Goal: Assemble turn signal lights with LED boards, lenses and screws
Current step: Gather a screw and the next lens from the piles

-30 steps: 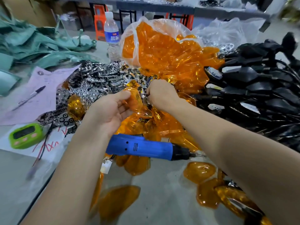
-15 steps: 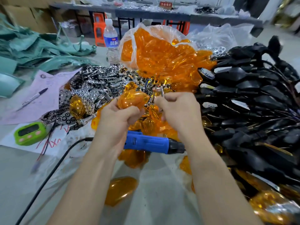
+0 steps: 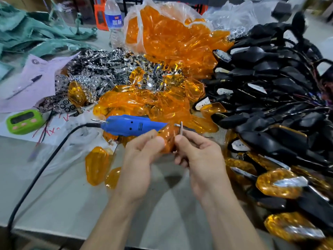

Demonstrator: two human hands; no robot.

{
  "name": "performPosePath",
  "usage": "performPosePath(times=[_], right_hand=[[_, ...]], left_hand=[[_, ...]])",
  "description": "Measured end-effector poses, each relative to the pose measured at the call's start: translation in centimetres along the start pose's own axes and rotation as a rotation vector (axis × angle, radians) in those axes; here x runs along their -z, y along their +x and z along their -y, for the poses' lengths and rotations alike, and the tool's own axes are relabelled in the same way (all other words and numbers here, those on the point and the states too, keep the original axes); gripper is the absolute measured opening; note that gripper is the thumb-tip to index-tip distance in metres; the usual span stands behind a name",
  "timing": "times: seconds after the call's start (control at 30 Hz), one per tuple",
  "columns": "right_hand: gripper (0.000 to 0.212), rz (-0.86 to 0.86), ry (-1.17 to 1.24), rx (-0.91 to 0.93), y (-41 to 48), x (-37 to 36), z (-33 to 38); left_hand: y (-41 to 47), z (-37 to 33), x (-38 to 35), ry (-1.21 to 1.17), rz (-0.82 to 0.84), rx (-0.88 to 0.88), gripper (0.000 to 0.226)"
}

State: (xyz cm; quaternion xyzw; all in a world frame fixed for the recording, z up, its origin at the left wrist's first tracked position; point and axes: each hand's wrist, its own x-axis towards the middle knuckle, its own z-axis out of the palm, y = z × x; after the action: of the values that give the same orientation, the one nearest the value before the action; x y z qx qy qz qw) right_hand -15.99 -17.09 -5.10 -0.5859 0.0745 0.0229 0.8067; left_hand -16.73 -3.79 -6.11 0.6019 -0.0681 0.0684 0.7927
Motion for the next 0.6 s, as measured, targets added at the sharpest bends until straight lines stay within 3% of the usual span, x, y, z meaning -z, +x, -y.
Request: performPosePath(times=[0.07,0.17,0.27,0.33,0.5,0.6], right_hand=[[0.021,0.000,-0.063,0.039,-0.3,0.6,-0.3],[0.027,0.010,-0.084,0.120,-0.5,0.8,-0.5],[0.024,-0.026,-0.204,0.163,-0.6,0.8,-0.8],[0.021,-0.062,-0.313,0.175,-0.8,1.0,-1.4],[0.016,-0.146,-0.454,0.217,-2.0,1.1,-2.5],[0.017,-0.173,-0.419,0.295,-2.5,1.0,-2.9]], left_hand=[[0.1,-0.2,0.1,0.048,-0.077,0.052,0.029],[0.4,-0.7,0.4,0.088,-0.055,0.125,0.003],[-0.1,-1.0,1.4,0.163,0.037,0.186,0.041],[-0.8,-1.1,1.8,0.238,0.109,0.207,0.049],[-1.5,-0.7,1.1,0.275,-0.146,0.228,0.036],[-1.7,-0.3,0.7,0.236,-0.157,0.236,0.028]])
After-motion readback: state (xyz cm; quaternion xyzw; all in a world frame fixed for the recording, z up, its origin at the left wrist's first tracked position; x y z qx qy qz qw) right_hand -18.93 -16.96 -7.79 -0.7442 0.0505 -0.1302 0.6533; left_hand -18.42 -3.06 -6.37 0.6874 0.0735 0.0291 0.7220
